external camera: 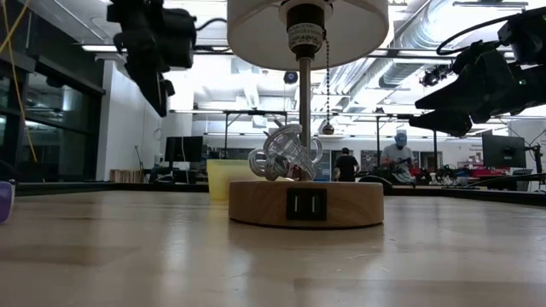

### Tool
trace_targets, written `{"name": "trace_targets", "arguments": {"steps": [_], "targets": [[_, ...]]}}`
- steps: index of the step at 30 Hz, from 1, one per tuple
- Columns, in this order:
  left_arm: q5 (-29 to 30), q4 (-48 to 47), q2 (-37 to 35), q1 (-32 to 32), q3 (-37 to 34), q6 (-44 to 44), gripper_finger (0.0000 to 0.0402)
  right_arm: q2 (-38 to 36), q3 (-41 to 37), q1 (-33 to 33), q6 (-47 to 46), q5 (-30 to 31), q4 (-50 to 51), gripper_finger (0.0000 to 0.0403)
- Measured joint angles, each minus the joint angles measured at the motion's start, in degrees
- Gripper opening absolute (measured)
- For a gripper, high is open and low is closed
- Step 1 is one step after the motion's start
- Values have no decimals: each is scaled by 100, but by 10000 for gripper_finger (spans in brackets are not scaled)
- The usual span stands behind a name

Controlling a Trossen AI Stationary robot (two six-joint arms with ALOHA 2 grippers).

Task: Pick & Place Office items
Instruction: Put the light blue charger adapter into the yellow bin

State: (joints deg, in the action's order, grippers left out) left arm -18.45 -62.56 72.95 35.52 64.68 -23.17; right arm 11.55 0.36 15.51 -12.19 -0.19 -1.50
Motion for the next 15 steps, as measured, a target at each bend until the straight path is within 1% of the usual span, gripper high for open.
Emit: {"name": "trace_targets", "arguments": {"steps": [4, 10, 15], "targets": [[120, -40, -210, -481, -74, 345, 182, 0, 0, 0, 0, 0, 2, 325], [562, -108, -534, -1242, -223, 848, 181, 0, 0, -2, -1, 0, 1, 325], [822, -110, -787, -1855, -447, 1395, 181, 0, 0, -2, -1, 0, 2, 325]]}}
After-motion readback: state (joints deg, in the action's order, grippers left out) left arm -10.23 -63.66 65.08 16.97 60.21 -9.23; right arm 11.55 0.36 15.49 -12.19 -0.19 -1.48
